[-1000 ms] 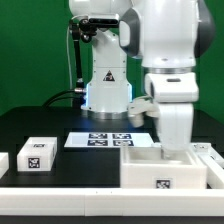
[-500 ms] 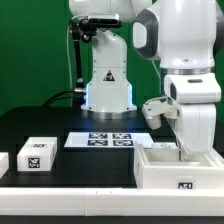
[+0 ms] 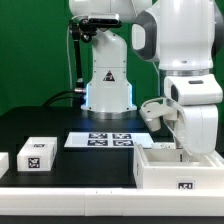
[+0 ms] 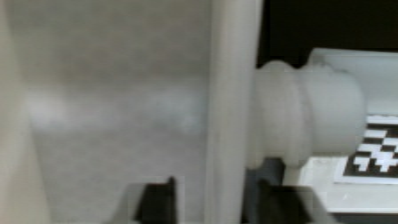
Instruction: Assemble cabinet
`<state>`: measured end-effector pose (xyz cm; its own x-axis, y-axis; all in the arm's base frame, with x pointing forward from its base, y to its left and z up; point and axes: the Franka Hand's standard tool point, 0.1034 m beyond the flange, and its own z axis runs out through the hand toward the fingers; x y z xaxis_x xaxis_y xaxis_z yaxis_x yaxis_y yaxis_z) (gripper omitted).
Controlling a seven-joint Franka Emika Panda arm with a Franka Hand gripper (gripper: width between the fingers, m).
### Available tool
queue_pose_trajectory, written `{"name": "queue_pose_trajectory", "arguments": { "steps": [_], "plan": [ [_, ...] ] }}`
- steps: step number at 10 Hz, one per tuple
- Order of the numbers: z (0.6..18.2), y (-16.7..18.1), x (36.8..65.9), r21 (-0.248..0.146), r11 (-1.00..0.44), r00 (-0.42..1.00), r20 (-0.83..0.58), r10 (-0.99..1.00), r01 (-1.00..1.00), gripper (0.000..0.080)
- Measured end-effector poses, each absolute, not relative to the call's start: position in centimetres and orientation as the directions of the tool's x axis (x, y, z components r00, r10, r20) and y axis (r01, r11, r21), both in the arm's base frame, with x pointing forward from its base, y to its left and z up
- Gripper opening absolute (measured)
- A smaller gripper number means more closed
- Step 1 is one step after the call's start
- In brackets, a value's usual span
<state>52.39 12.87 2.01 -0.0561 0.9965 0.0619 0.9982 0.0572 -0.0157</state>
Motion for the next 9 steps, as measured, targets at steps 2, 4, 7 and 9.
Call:
{"name": "queue_pose_trajectory", "arguments": {
  "steps": [2, 4, 7, 9],
  "plan": [
    [2.00, 12.81, 52.40, -0.016, 0.056, -0.055, 0.061, 0.997, 0.998, 0.0545],
    [1.99, 12.75, 52.41, -0.016, 0.055, -0.054, 0.061, 0.997, 0.998, 0.0630],
    [1.98, 12.67, 52.42, -0.016, 0.054, -0.053, 0.060, 0.997, 0.998, 0.0648],
    [1.98, 12.63, 52.43, -0.016, 0.053, -0.052, 0.060, 0.997, 0.998, 0.0649]
  ]
}}
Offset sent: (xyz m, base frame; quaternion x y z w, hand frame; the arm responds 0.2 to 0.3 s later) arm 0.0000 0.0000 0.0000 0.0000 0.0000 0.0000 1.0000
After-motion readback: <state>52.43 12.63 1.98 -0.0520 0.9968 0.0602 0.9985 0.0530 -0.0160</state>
